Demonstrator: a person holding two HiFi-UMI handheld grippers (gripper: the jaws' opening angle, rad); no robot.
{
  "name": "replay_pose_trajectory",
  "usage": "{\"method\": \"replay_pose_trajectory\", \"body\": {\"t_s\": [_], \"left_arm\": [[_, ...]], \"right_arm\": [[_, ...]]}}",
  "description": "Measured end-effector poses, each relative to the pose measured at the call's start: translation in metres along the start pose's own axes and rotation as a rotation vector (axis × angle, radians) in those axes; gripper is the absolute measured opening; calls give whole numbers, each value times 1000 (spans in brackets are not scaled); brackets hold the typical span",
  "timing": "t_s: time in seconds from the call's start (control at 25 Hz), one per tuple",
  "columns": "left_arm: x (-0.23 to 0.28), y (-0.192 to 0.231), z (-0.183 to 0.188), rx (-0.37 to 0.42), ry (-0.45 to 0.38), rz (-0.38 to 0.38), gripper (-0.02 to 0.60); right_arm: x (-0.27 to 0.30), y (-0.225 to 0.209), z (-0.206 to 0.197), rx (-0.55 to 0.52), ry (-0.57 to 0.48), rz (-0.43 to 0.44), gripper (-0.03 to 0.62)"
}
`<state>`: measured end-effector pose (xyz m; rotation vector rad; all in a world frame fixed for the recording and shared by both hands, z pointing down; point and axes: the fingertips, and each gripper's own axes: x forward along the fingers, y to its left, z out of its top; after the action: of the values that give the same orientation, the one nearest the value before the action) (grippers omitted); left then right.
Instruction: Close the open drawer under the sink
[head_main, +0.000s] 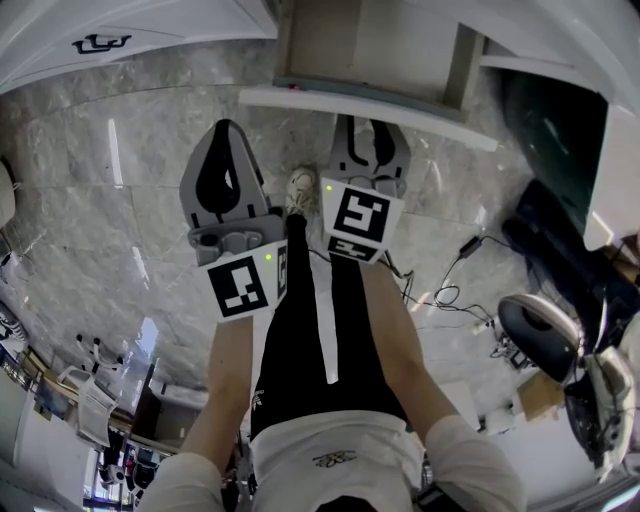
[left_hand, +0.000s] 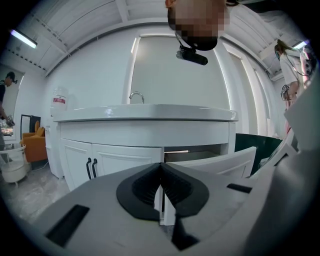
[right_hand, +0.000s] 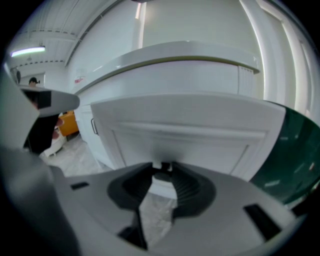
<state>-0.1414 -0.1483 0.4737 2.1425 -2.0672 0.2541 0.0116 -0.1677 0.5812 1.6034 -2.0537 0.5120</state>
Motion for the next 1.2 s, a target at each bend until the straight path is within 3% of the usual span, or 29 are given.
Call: {"method": "replay_pose_trajectory", "body": {"t_s": [0.8, 1.2], "left_arm": [[14, -9, -12, -12, 23, -3, 20], [24, -1, -17, -11, 38, 13, 20]], "right_arm": [[28, -16, 22, -39, -38, -11, 141], [72, -23, 62, -97, -80, -21, 140]]}}
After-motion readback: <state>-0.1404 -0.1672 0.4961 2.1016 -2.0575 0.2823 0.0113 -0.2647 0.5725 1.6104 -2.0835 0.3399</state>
